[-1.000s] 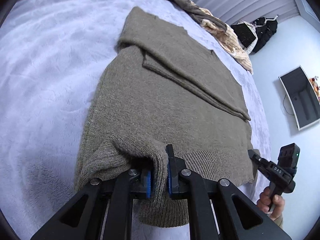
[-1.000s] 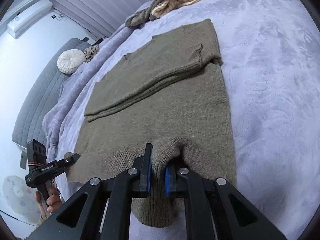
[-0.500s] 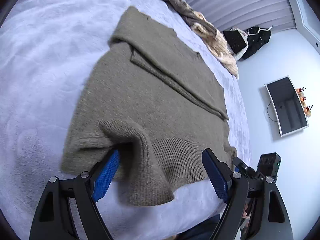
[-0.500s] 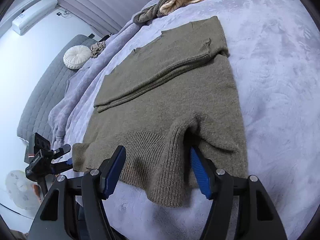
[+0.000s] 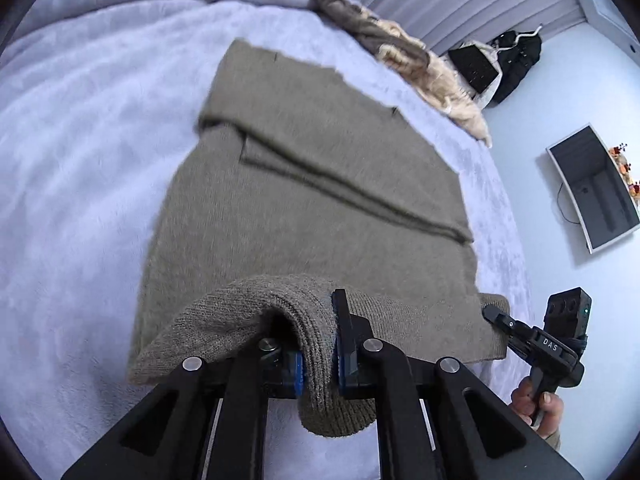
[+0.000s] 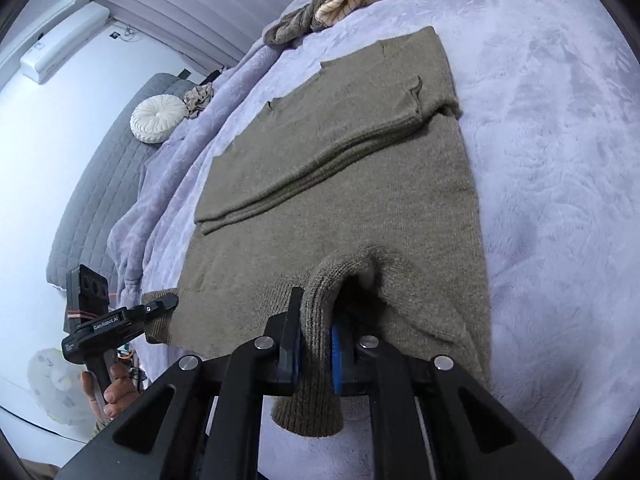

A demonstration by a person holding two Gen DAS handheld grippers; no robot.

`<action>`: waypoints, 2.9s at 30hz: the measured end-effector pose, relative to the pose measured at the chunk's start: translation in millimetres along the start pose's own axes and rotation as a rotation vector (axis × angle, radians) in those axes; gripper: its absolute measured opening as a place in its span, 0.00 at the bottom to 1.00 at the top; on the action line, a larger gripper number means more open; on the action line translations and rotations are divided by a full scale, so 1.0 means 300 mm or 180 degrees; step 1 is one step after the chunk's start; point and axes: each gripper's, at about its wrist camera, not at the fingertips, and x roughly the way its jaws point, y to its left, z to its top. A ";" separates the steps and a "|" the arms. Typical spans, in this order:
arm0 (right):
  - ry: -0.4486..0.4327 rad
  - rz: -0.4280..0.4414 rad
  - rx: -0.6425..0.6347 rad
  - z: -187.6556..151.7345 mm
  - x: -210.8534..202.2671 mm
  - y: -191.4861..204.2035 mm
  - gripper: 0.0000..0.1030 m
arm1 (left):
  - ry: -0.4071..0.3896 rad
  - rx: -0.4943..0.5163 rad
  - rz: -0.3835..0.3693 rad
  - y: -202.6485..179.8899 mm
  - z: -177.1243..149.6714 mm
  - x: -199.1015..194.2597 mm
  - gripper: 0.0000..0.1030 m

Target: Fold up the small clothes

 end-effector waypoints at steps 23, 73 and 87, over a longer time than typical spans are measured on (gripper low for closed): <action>-0.0362 -0.0181 -0.0136 0.305 -0.010 0.137 0.12 | -0.0275 0.0238 0.0299 -0.113 0.277 0.003 0.11; -0.0151 -0.0685 0.0291 0.731 0.370 -0.049 0.12 | 0.0140 0.0337 0.0868 -0.115 0.739 0.512 0.12; -0.0143 -0.0388 0.0483 0.745 0.336 -0.076 0.46 | 0.0024 -0.0152 0.0323 -0.034 0.744 0.406 0.78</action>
